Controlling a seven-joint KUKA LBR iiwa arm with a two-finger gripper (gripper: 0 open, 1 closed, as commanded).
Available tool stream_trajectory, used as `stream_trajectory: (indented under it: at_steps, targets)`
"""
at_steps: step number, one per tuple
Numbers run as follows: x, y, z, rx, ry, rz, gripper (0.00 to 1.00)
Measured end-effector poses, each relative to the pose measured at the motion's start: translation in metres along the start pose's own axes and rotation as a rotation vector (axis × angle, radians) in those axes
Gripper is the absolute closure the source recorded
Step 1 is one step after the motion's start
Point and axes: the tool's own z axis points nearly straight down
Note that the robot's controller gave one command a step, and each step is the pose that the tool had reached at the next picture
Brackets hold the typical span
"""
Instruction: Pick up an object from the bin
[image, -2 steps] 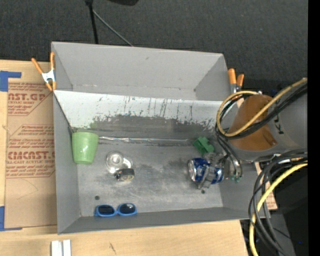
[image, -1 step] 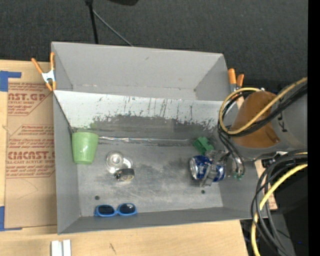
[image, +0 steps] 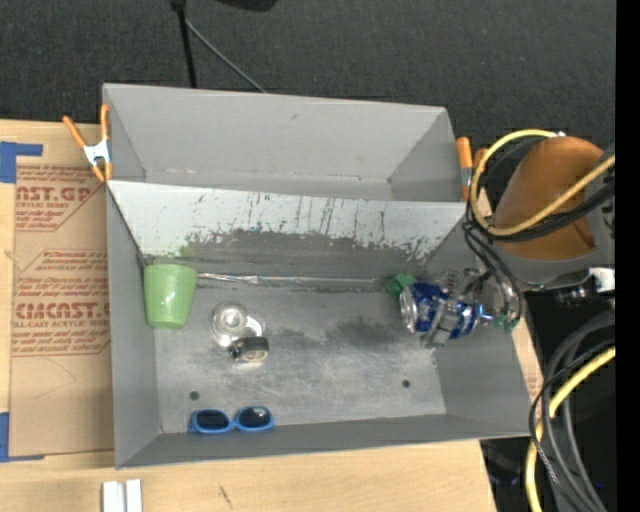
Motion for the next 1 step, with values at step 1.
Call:
stream_trajectory:
  at_steps: [1]
  targets:
    - [-0.0008, 0.0009, -0.0076, 0.000, 0.007, -0.001, 1.00]
